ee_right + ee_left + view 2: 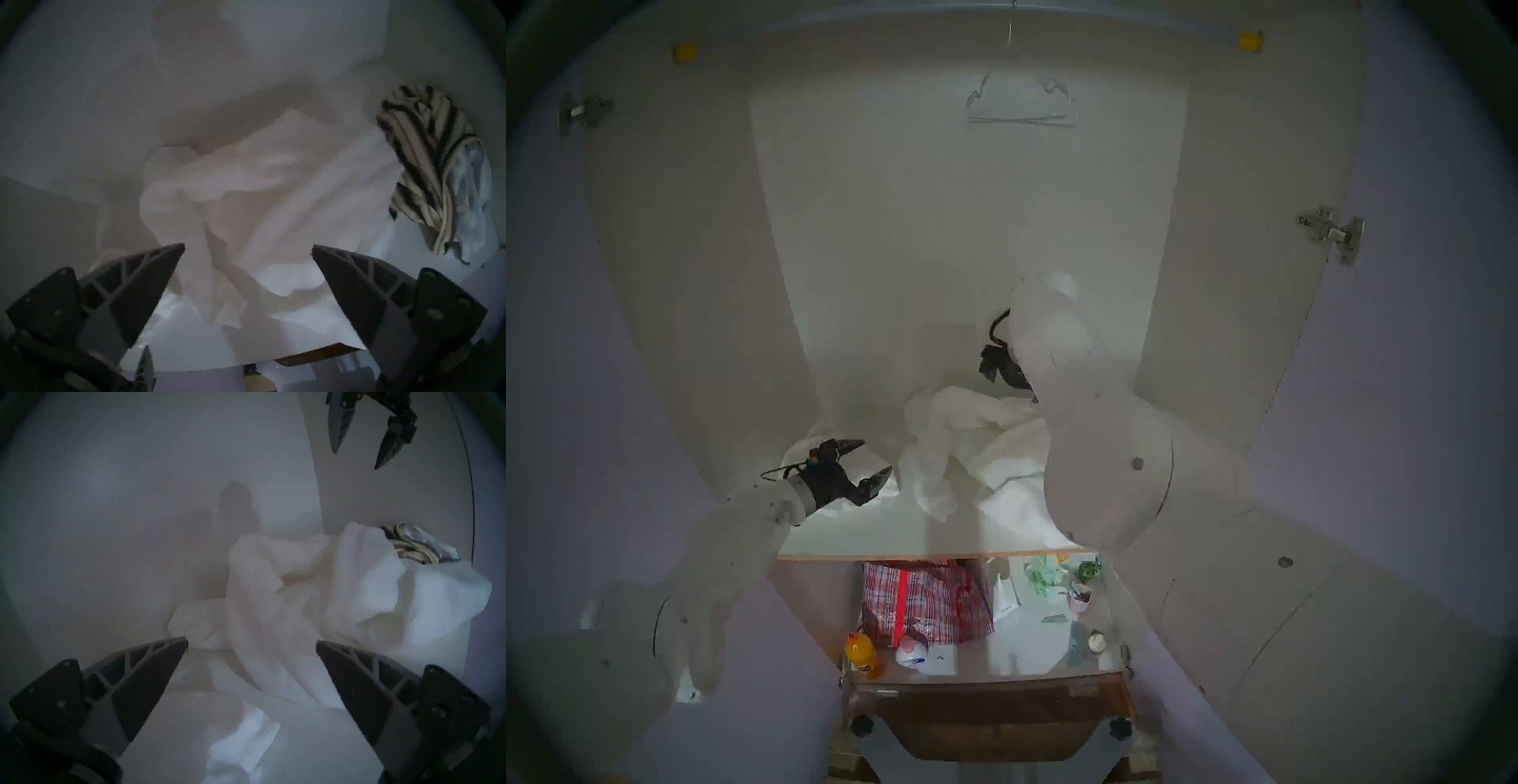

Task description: Sort tops into two piles: light colors and dark colors

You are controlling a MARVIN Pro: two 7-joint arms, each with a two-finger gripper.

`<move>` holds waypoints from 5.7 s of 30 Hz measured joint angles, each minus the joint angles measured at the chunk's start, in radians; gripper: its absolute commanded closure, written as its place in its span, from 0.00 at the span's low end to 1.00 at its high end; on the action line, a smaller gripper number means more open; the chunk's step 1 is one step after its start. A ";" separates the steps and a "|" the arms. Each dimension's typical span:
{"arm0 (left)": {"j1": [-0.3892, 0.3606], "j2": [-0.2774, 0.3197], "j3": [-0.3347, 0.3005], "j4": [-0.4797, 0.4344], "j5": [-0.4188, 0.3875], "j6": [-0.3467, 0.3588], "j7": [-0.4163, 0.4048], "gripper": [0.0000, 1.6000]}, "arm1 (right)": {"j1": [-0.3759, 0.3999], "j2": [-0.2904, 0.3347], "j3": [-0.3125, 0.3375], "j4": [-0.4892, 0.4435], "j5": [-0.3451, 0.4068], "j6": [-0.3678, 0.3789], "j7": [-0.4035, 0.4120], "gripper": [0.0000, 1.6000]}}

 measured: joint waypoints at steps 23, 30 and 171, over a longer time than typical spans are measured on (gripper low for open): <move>0.390 -0.014 0.056 -0.707 0.139 0.344 0.424 0.00 | -0.190 0.156 -0.166 0.147 -0.040 -0.183 0.315 0.00; 0.393 -0.007 0.062 -0.705 0.143 0.348 0.424 0.00 | -0.169 0.189 -0.206 0.190 -0.041 -0.151 0.541 0.00; -0.327 -0.185 0.385 0.145 0.018 0.293 0.352 1.00 | -0.371 -0.176 -0.083 -0.937 0.112 0.097 0.395 0.00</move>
